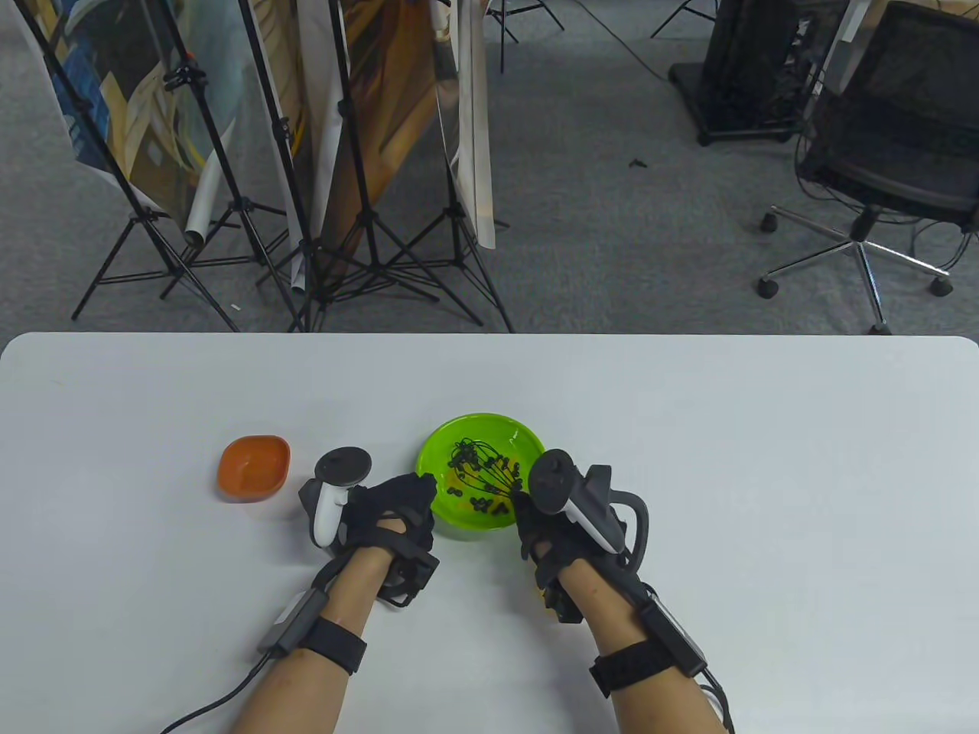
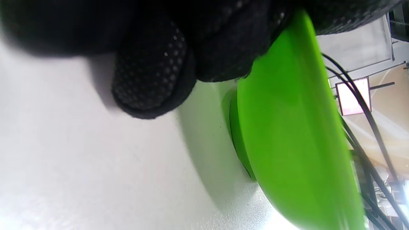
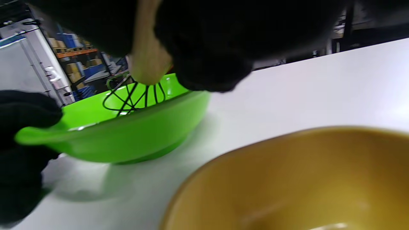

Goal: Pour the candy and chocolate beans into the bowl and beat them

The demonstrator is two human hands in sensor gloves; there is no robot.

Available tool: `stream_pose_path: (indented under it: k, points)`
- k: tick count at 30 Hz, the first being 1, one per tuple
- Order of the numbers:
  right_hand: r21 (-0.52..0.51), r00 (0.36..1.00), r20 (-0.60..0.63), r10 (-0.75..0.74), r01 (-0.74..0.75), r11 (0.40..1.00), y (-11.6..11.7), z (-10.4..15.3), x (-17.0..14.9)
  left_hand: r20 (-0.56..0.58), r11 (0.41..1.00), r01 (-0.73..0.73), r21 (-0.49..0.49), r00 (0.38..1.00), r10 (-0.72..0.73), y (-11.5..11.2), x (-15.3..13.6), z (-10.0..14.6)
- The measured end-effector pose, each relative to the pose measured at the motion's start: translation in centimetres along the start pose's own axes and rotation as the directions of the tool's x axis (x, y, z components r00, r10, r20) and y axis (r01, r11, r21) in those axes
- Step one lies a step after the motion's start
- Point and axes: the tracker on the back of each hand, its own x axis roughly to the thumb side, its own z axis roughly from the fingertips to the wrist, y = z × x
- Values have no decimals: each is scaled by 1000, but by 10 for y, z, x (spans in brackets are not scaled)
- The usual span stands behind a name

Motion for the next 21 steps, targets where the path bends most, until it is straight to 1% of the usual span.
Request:
stream_pose_path:
  k: [4,6,8,9,12,16,17,18,21]
  points:
    - [22,999,51,-14,13,1000,-4,6,3,-9,1000,-14,-1,1000,14,0,-1,0]
    - [51,997,77,-25,21,998,-10,11,1,-18,1000,-23,12,1000,23,1,-1,1]
    - [89,996,89,-2,-6,996,-20,15,-2,-20,1000,-28,14,999,28,1,-1,1]
    - [88,996,91,5,-13,996,-24,16,-4,-20,999,-29,15,999,29,1,-1,1]
    - [96,996,68,49,-55,994,-37,18,-9,-20,1000,-19,21,1000,19,0,-1,1]
    - [55,989,6,145,-145,988,-50,17,-11,-19,1000,-13,27,1000,13,0,0,2]
    - [26,983,-20,182,-181,983,-52,17,-11,-17,999,-15,29,1000,16,0,0,2]
    - [6,977,-38,210,-209,978,-53,16,-11,-15,999,-17,28,1000,17,0,0,2]
    - [-6,976,-65,207,-208,978,-49,11,-13,-9,1000,-14,17,1000,14,0,0,1]
